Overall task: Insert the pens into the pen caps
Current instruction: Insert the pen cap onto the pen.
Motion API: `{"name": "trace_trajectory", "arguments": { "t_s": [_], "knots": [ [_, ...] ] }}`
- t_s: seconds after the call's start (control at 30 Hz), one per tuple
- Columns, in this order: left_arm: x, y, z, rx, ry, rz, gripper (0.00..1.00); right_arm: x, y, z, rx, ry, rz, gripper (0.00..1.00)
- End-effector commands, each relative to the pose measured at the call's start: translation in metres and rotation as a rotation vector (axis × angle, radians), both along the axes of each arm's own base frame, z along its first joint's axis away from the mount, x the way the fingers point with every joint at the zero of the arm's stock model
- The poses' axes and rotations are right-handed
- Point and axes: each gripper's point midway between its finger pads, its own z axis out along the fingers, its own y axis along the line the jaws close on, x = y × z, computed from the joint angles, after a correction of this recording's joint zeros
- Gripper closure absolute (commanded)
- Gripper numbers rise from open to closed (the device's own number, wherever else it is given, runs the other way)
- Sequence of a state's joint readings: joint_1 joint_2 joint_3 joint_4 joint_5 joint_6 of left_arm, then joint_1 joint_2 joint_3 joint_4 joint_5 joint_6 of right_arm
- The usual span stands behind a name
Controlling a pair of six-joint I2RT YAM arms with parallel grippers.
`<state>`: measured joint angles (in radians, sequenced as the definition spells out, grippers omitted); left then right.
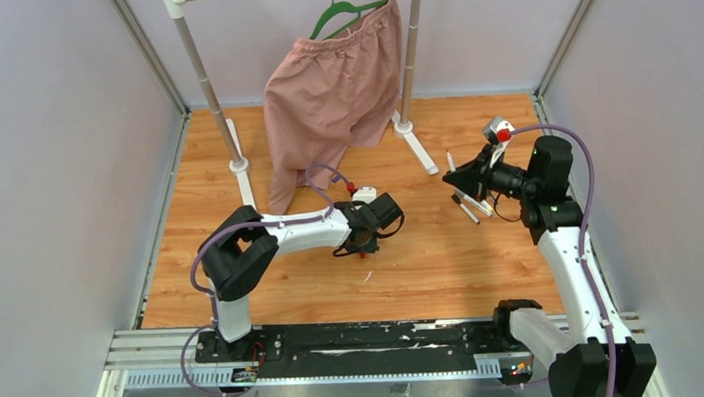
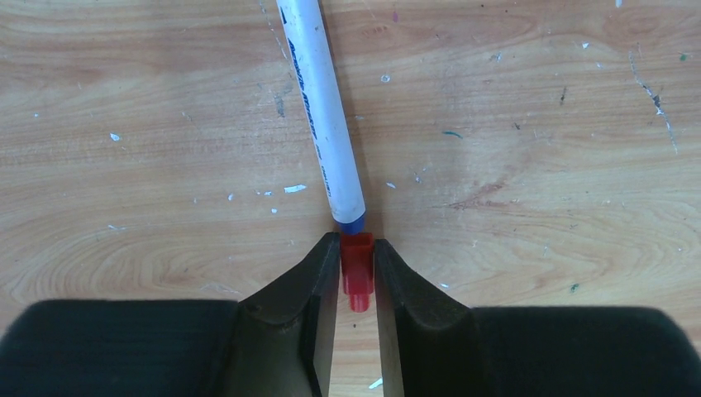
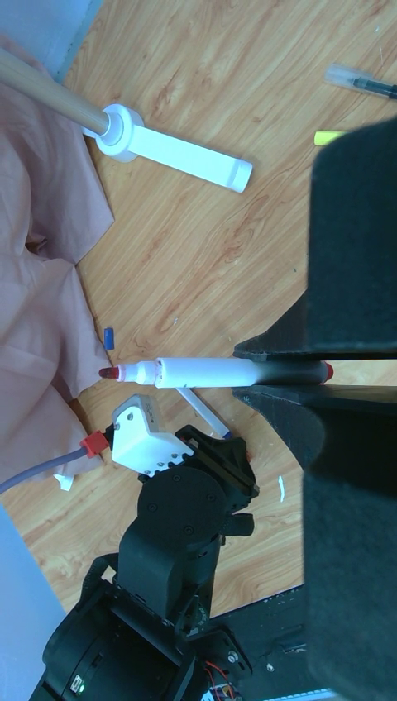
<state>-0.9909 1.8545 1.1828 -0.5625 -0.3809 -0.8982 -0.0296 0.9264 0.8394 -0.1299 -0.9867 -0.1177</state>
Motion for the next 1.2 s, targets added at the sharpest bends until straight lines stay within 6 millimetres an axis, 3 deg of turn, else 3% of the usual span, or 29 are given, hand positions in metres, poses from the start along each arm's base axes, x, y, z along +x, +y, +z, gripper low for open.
{"name": "trace_trajectory", "arguments": {
  "t_s": [0.0, 0.33, 0.57, 0.77, 1.0, 1.13, 1.17],
  "knots": [
    [-0.012, 0.011, -0.018, 0.045, 0.039, -0.005, 0.75, -0.003, -0.002, 0.001, 0.014, -0.002, 0.0, 1.0],
    [-0.018, 0.022, -0.002, 0.026, 0.006, -0.087, 0.97, -0.003, -0.002, 0.002, 0.013, -0.008, -0.002, 1.0],
    [-0.016, 0.004, 0.049, -0.165, -0.145, -0.268, 1.0, -0.01, 0.003, 0.003, 0.023, -0.035, 0.055, 1.0],
    [-0.017, -0.034, 0.144, -0.539, -0.462, -0.472, 1.0, -0.021, 0.011, 0.006, 0.032, -0.063, 0.144, 1.0],
    [-0.003, -0.031, 0.267, -0.793, -0.891, -0.528, 1.0, -0.032, 0.018, 0.009, 0.048, -0.063, 0.238, 1.0],
    [-0.008, -0.024, 0.322, -0.955, -1.075, -0.516, 1.0, -0.038, 0.021, 0.011, 0.064, -0.052, 0.281, 1.0],
    [-0.011, -0.022, 0.326, -0.99, -1.096, -0.513, 1.0, -0.04, 0.023, 0.011, 0.072, -0.046, 0.299, 1.0]
  ]
}}
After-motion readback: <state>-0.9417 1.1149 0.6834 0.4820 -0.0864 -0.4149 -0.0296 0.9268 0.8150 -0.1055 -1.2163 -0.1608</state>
